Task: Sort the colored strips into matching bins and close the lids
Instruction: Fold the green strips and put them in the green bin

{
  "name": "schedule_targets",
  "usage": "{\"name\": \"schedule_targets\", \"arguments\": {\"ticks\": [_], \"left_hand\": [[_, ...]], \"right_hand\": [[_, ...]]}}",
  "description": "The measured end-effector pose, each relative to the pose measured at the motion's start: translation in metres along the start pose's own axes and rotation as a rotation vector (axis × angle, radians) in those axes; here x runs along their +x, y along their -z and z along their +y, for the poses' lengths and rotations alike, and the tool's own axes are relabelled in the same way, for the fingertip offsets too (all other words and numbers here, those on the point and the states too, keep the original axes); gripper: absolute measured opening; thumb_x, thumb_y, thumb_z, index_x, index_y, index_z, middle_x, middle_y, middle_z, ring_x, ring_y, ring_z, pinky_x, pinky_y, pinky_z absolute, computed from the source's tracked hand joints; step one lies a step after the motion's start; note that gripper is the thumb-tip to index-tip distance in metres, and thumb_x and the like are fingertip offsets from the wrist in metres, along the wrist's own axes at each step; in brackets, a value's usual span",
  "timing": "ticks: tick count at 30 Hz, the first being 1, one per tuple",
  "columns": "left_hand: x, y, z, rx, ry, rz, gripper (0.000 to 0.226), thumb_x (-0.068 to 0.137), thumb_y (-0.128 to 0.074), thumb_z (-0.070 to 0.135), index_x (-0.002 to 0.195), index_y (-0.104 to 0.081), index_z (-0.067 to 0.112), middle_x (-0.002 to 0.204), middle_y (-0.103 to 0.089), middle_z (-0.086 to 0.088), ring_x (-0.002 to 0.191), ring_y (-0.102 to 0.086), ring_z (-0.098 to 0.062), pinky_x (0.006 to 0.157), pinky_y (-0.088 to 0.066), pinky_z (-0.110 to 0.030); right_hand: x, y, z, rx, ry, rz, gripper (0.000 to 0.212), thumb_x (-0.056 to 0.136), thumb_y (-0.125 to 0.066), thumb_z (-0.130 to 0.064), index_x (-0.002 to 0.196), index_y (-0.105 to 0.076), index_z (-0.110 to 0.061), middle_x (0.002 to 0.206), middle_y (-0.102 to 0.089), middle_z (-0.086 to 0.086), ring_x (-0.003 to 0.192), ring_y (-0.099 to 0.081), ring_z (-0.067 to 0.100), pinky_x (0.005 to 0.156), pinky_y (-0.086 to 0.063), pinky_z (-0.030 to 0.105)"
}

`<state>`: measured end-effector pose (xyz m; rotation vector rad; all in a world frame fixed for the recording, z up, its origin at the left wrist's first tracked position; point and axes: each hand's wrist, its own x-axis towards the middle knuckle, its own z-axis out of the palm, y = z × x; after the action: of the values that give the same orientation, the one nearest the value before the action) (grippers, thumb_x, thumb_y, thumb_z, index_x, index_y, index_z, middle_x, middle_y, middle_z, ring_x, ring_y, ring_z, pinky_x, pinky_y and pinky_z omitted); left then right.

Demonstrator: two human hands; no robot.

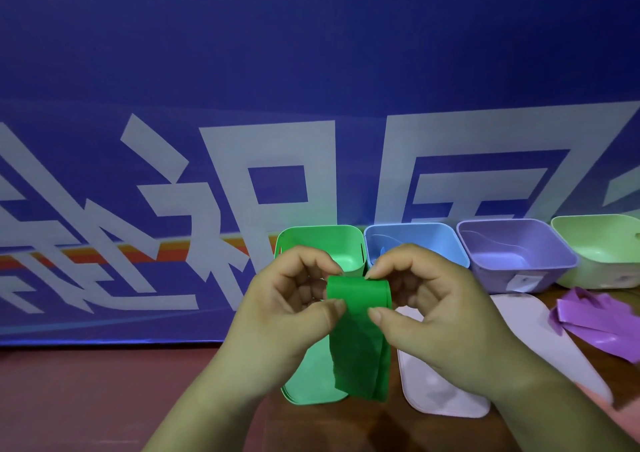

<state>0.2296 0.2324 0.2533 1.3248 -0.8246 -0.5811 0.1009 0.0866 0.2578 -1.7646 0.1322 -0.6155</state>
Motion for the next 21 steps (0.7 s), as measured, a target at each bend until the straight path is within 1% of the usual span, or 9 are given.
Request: {"name": "schedule_targets", "arguments": {"ticks": [4, 7, 8, 10, 12, 15, 17, 19, 21], "left_hand": [[-0.0007, -0.0007, -0.0013, 0.008, -0.004, -0.012, 0.028, 0.066, -0.072, 0.016, 0.094, -0.067, 0.020, 0.096, -0.054, -0.032, 0.084, -0.054, -0.033, 0.073, -0.044, -0.049], [-0.0018, -0.0003, -0.0005, 0.040, -0.040, -0.021, 0.029, 0.067, -0.072, 0.018, 0.094, -0.067, 0.024, 0.090, -0.061, -0.017, 0.083, -0.057, -0.029, 0.072, -0.046, -0.048], [-0.0019, 0.0001, -0.0003, 0.052, -0.050, -0.028, 0.029, 0.068, -0.072, 0.018, 0.096, -0.067, 0.024, 0.091, -0.064, -0.013, 0.084, -0.059, -0.031, 0.073, -0.049, -0.051], [-0.0022, 0.0004, 0.0000, 0.075, -0.064, -0.042, 0.031, 0.070, -0.073, 0.016, 0.099, -0.066, 0.023, 0.095, -0.066, -0.014, 0.089, -0.060, -0.040, 0.079, -0.050, -0.061], [-0.0032, 0.0009, 0.0004, 0.102, -0.084, -0.046, 0.031, 0.071, -0.073, 0.014, 0.100, -0.066, 0.023, 0.097, -0.066, -0.013, 0.092, -0.060, -0.043, 0.082, -0.048, -0.066], [-0.0040, 0.0009, 0.0009, 0.112, -0.096, -0.047, 0.031, 0.072, -0.073, 0.013, 0.101, -0.066, 0.022, 0.095, -0.067, -0.010, 0.090, -0.061, -0.039, 0.081, -0.049, -0.064], [-0.0037, 0.0001, 0.0013, 0.098, -0.098, -0.046, 0.030, 0.072, -0.073, 0.012, 0.100, -0.066, 0.021, 0.093, -0.067, -0.010, 0.088, -0.062, -0.036, 0.080, -0.051, -0.061], [-0.0036, -0.0006, 0.0017, 0.069, -0.091, -0.044, 0.029, 0.072, -0.073, 0.011, 0.099, -0.066, 0.019, 0.090, -0.066, -0.012, 0.085, -0.062, -0.033, 0.079, -0.051, -0.056], [-0.0037, -0.0009, 0.0013, 0.033, -0.075, -0.040, 0.029, 0.071, -0.074, 0.011, 0.098, -0.066, 0.019, 0.089, -0.065, -0.018, 0.083, -0.061, -0.034, 0.078, -0.051, -0.052]], "right_hand": [[-0.0001, -0.0002, 0.0021, 0.030, -0.012, 0.001, 0.028, 0.069, -0.073, -0.018, 0.094, -0.067, -0.029, 0.086, -0.065, 0.005, 0.078, -0.061, 0.031, 0.073, -0.055, 0.045], [0.0003, 0.0003, 0.0034, 0.068, -0.049, -0.007, 0.028, 0.068, -0.074, -0.021, 0.094, -0.067, -0.029, 0.085, -0.065, 0.007, 0.077, -0.060, 0.031, 0.070, -0.054, 0.039], [0.0006, 0.0002, 0.0037, 0.090, -0.066, -0.009, 0.028, 0.067, -0.074, -0.022, 0.093, -0.068, -0.028, 0.084, -0.065, 0.007, 0.076, -0.059, 0.027, 0.069, -0.053, 0.036], [0.0009, 0.0002, 0.0041, 0.137, -0.099, -0.011, 0.028, 0.066, -0.074, -0.022, 0.093, -0.068, -0.026, 0.083, -0.065, 0.005, 0.077, -0.059, 0.022, 0.070, -0.052, 0.034], [0.0016, 0.0002, 0.0044, 0.161, -0.123, -0.011, 0.028, 0.066, -0.076, -0.018, 0.092, -0.068, -0.024, 0.082, -0.066, 0.003, 0.077, -0.061, 0.020, 0.070, -0.053, 0.032], [0.0029, 0.0001, 0.0038, 0.193, -0.150, -0.016, 0.027, 0.069, -0.073, -0.006, 0.091, -0.067, -0.021, 0.082, -0.067, 0.000, 0.075, -0.063, 0.016, 0.070, -0.053, 0.027], [0.0030, 0.0004, 0.0030, 0.202, -0.156, -0.020, 0.026, 0.070, -0.072, -0.006, 0.091, -0.068, -0.022, 0.082, -0.067, -0.001, 0.075, -0.063, 0.016, 0.070, -0.054, 0.027], [0.0027, 0.0006, 0.0025, 0.199, -0.155, -0.027, 0.026, 0.069, -0.075, -0.011, 0.092, -0.068, -0.022, 0.084, -0.067, 0.001, 0.077, -0.064, 0.018, 0.071, -0.054, 0.028], [0.0026, 0.0007, 0.0022, 0.193, -0.154, -0.032, 0.028, 0.066, -0.076, -0.021, 0.093, -0.068, -0.024, 0.085, -0.066, 0.008, 0.078, -0.063, 0.020, 0.072, -0.054, 0.031]]}}
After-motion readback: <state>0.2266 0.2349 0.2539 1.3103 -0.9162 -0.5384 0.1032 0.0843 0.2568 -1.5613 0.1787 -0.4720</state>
